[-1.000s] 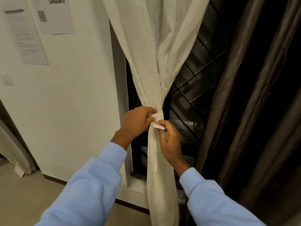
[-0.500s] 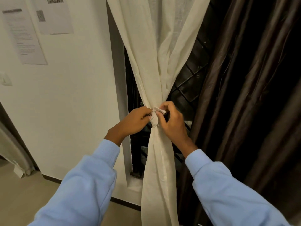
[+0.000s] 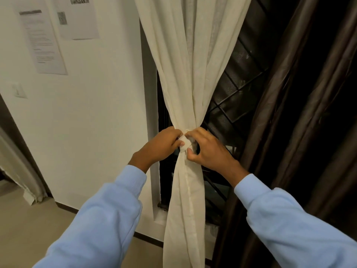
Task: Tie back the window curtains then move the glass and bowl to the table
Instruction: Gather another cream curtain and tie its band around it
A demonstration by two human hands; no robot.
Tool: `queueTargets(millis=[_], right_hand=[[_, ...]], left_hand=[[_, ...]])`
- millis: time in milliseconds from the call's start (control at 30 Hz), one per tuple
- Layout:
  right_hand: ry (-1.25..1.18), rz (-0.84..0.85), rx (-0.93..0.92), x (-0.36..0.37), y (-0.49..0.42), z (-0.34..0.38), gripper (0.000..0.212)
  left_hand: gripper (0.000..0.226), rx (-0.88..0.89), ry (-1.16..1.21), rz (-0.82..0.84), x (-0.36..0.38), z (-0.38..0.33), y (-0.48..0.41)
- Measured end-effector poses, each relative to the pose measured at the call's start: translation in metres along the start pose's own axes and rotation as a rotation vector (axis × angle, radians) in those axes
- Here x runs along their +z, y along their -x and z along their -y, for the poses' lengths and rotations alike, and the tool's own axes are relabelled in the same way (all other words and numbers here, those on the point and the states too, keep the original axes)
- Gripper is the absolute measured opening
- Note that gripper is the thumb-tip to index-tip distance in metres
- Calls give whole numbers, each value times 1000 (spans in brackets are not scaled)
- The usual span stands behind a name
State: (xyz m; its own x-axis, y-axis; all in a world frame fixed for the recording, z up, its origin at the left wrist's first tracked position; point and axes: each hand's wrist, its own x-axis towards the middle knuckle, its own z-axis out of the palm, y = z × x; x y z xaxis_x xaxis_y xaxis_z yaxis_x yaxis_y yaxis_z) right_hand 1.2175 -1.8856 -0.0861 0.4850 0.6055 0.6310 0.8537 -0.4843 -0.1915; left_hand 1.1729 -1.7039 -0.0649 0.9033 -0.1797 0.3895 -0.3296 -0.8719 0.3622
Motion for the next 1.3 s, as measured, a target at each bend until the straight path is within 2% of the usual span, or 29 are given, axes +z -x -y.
queueTargets(millis=[133, 233, 367, 433, 533, 667, 733, 1000, 1067, 1167, 1233, 1300], right_hand=[[165, 161, 15, -12, -14, 6, 30], [368, 193, -38, -13, -16, 11, 26], [411, 305, -80, -22, -19, 10, 20], [408, 228, -110, -23, -19, 5, 13], [227, -47, 43, -18, -10, 3, 25], [197, -151, -55, -3, 4, 1, 17], [130, -115, -83, 1, 5, 1, 18], [30, 205, 70, -11, -8, 20, 20], [50, 197, 105, -10, -14, 18, 18], [218, -7, 100, 7, -7, 11, 14], [237, -161, 128, 19, 0, 7, 11], [159, -247, 208, 29, 4, 3, 14]], left_hand=[[18, 30, -79, 24, -2, 3, -3], [18, 46, -96, 16, -3, 4, -4], [17, 67, -26, -22, -1, 4, -2], [13, 57, 13, -15, -3, 7, -1], [6, 46, 64, 16, -6, 13, -2], [6, 24, 126, 38, -7, 14, -4], [8, 16, 160, 44, -5, 14, -5], [9, -27, 377, 12, 1, 24, -4], [19, -54, 557, -90, 11, 30, 1], [51, -137, 744, -204, 34, 33, 6], [73, -164, 765, -192, 50, 35, 6], [89, -179, 693, -118, 65, 37, 3]])
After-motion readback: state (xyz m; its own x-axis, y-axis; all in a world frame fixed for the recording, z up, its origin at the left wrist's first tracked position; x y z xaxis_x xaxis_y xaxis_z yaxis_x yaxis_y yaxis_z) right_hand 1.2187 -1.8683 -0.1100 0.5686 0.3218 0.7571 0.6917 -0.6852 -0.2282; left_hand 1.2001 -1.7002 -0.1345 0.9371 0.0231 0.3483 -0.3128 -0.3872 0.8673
